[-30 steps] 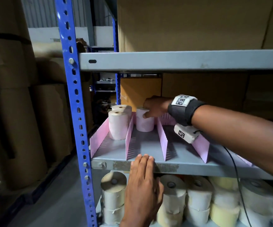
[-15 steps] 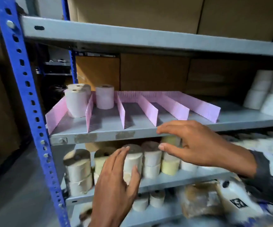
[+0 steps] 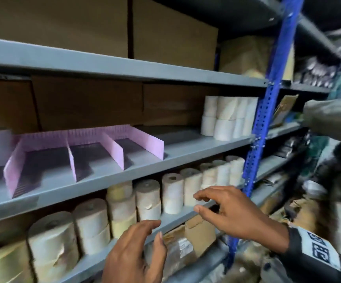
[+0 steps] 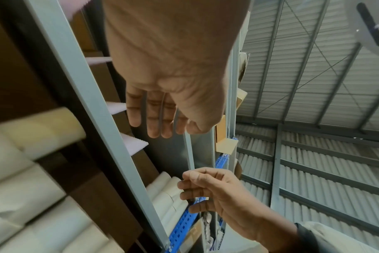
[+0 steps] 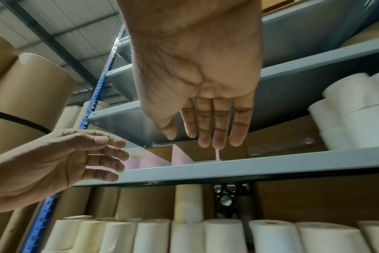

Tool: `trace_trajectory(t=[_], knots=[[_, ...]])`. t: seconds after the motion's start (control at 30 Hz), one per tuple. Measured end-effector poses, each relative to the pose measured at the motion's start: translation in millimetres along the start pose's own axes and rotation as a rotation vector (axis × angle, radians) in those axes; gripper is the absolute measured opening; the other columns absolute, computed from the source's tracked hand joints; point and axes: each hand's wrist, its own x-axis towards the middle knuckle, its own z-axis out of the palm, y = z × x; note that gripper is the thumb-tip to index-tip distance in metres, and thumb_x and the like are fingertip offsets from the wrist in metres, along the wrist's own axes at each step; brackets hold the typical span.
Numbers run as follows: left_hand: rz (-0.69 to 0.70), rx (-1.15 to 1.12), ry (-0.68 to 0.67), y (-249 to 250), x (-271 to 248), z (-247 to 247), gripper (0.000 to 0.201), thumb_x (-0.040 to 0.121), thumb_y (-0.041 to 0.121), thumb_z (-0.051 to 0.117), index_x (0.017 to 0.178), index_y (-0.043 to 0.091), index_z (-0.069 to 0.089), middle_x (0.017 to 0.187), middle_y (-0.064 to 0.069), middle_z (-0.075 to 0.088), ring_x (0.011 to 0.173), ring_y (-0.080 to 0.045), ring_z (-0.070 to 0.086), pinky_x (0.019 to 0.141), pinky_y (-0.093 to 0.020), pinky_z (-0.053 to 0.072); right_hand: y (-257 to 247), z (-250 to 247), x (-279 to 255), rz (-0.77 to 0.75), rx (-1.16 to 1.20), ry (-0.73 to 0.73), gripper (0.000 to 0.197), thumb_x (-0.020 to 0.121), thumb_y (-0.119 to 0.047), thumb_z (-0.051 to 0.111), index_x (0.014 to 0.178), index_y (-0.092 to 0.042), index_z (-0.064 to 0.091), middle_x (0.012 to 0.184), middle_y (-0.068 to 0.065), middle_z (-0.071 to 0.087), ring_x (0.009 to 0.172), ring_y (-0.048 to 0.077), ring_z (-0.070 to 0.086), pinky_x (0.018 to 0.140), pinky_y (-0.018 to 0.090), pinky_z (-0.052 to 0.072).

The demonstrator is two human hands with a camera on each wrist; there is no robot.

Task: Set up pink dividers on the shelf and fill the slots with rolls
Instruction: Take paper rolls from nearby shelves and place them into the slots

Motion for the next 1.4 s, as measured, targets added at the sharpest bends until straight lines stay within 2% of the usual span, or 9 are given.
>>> trace_trajectory(t=[0.27, 0.5, 0.7, 0.83, 1.1, 1.2, 1.27, 1.33, 1.4], knots=[[-0.11, -0.112, -0.047, 45, 53, 153, 0.013, 0.075, 0.044, 0.068, 0.086, 0.049, 0.071, 0.088, 0.03, 0.066, 0.085, 0.015, 0.059, 0.064, -0.001, 0.043, 147, -59, 33, 0.069, -0.05, 0.136, 0.048, 0.082, -0.068, 0.048, 0.114, -0.038, 0.067, 0.102, -0.025, 0.066, 0.09, -0.006, 0.06, 0.08, 0.025, 0.052], [-0.104, -0.147, -0.093, 63, 127, 259, 0.032, 0.082, 0.021, 0.081, 0.094, 0.049, 0.069, 0.093, 0.028, 0.071, 0.092, 0.004, 0.066, 0.085, -0.031, 0.055, 233, -105, 98, 0.112, 0.051, 0.271, 0.048, 0.083, -0.059, 0.057, 0.12, -0.03, 0.067, 0.114, -0.017, 0.07, 0.105, 0.0, 0.063, 0.092, 0.031, 0.053], [-0.111, -0.145, -0.096, 55, 193, 319, 0.016, 0.09, 0.038, 0.072, 0.103, 0.045, 0.067, 0.102, 0.027, 0.068, 0.099, 0.012, 0.061, 0.088, -0.021, 0.052, 281, -120, 151, 0.142, 0.069, 0.339, 0.046, 0.086, -0.057, 0.058, 0.123, -0.031, 0.065, 0.12, -0.014, 0.068, 0.107, 0.007, 0.061, 0.092, 0.033, 0.051], [-0.156, -0.14, -0.089, 44, 239, 359, 0.026, 0.095, 0.048, 0.063, 0.117, 0.037, 0.066, 0.113, 0.023, 0.064, 0.107, 0.005, 0.058, 0.079, -0.005, 0.042, 308, -131, 193, 0.146, 0.023, 0.388, 0.047, 0.087, -0.058, 0.057, 0.122, -0.029, 0.065, 0.116, -0.012, 0.07, 0.078, 0.001, 0.055, 0.087, 0.033, 0.052], [-0.21, -0.292, 0.015, 21, 321, 422, 0.05, 0.097, 0.057, 0.055, 0.141, 0.033, 0.053, 0.138, 0.016, 0.056, 0.123, -0.004, 0.053, 0.105, -0.033, 0.049, 347, -148, 300, 0.082, -0.101, 0.395, 0.052, 0.088, -0.056, 0.059, 0.13, -0.024, 0.06, 0.132, -0.004, 0.059, 0.125, 0.019, 0.05, 0.102, 0.033, 0.042], [-0.219, -0.331, 0.036, 19, 352, 442, 0.055, 0.099, 0.053, 0.054, 0.148, 0.03, 0.048, 0.147, 0.011, 0.051, 0.134, -0.008, 0.048, 0.111, -0.037, 0.046, 354, -154, 337, 0.087, -0.153, 0.362, 0.019, 0.088, -0.056, 0.059, 0.09, -0.037, 0.056, 0.095, -0.011, 0.055, 0.11, 0.024, 0.049, 0.085, 0.032, 0.038], [-0.21, -0.338, 0.041, 17, 368, 451, 0.056, 0.099, 0.05, 0.055, 0.15, 0.028, 0.047, 0.15, 0.009, 0.05, 0.138, -0.009, 0.045, 0.115, -0.032, 0.04, 357, -158, 353, 0.081, -0.187, 0.304, 0.029, 0.087, -0.056, 0.06, 0.071, -0.034, 0.05, 0.073, -0.016, 0.043, 0.098, 0.024, 0.049, 0.077, 0.034, 0.037], [-0.202, -0.344, 0.027, 14, 381, 459, 0.057, 0.099, 0.048, 0.057, 0.151, 0.026, 0.045, 0.151, 0.007, 0.049, 0.14, -0.009, 0.044, 0.116, -0.028, 0.037, 360, -161, 363, 0.067, -0.18, 0.224, 0.027, 0.086, -0.058, 0.058, 0.092, -0.034, 0.068, 0.074, -0.016, 0.047, 0.099, 0.025, 0.047, 0.084, 0.037, 0.042], [-0.194, -0.331, 0.006, 10, 387, 463, 0.061, 0.099, 0.048, 0.057, 0.154, 0.027, 0.041, 0.154, 0.006, 0.048, 0.141, -0.011, 0.043, 0.116, -0.029, 0.036, 362, -165, 367, 0.027, -0.189, 0.139, 0.042, 0.085, -0.06, 0.057, 0.125, -0.047, 0.06, 0.095, -0.012, 0.058, 0.109, 0.024, 0.045, 0.096, 0.041, 0.043]])
